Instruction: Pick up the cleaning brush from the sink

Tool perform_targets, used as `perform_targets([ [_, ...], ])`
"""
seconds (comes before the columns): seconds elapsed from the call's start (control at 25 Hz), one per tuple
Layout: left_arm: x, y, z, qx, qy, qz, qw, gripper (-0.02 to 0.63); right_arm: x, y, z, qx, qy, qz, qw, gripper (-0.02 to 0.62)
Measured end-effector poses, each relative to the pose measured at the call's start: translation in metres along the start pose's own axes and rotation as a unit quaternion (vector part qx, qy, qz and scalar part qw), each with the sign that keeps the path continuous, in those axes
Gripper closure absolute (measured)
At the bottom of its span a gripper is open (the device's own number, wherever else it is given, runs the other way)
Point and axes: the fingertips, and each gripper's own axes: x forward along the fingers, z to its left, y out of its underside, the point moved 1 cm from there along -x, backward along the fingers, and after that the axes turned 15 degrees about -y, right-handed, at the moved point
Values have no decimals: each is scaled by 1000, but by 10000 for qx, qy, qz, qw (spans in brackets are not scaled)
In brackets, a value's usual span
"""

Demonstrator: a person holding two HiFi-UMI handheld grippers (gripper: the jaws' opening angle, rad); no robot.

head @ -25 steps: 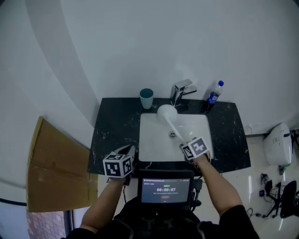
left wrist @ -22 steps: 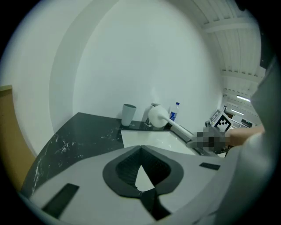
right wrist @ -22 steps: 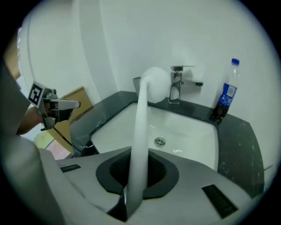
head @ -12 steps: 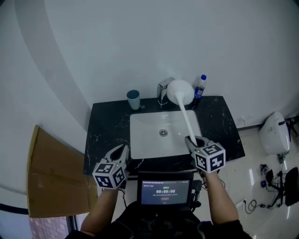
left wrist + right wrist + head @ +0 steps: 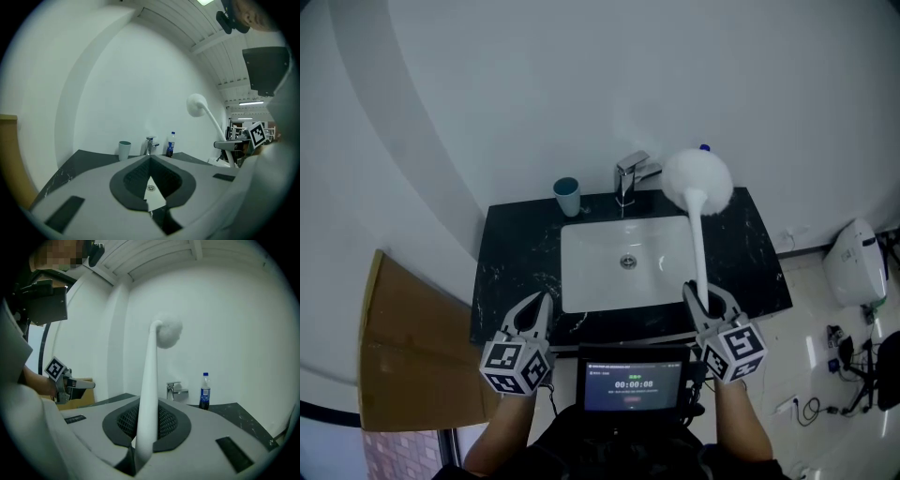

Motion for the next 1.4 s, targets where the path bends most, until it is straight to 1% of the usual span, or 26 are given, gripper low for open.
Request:
perform_targets([
  [0.16,-3,-4,1,9,-59,-134,9999,595,-7,0,4,-40,75,-275,9996,583],
  [0.32,-3,-7,1,213,-47,-273,9994,595,-6,-1,9,-224,113,-346,9991,583],
  [0.4,-3,-5,1,184,-33,-253,9995,595,-7,-3,10,-286,162,-369,9988,583],
  [0.6,-5,-7,1,55,139,-314,9994,595,-6,-7,11,-102,254,-510,9983,583],
  [0.68,-6,-7,3,66,65,-381,9992,595,-7,-8,12,-121,318,-549,9979,583],
  [0.84,-8,-12,9,110,-117,-512,9986,595,-11,-17,17,-218,426,-801,9956,583],
  [0.96,-10,-14,13,41,-186,-554,9983,595,-13,-21,23,-281,489,-909,9943,583],
  [1.12,-17,-20,10,47,-118,-631,9979,595,-14,-24,30,-289,488,-974,9936,584],
  [1.4,-19,-24,11,109,-142,-673,9976,595,-13,-25,29,-257,501,-1004,9934,584],
])
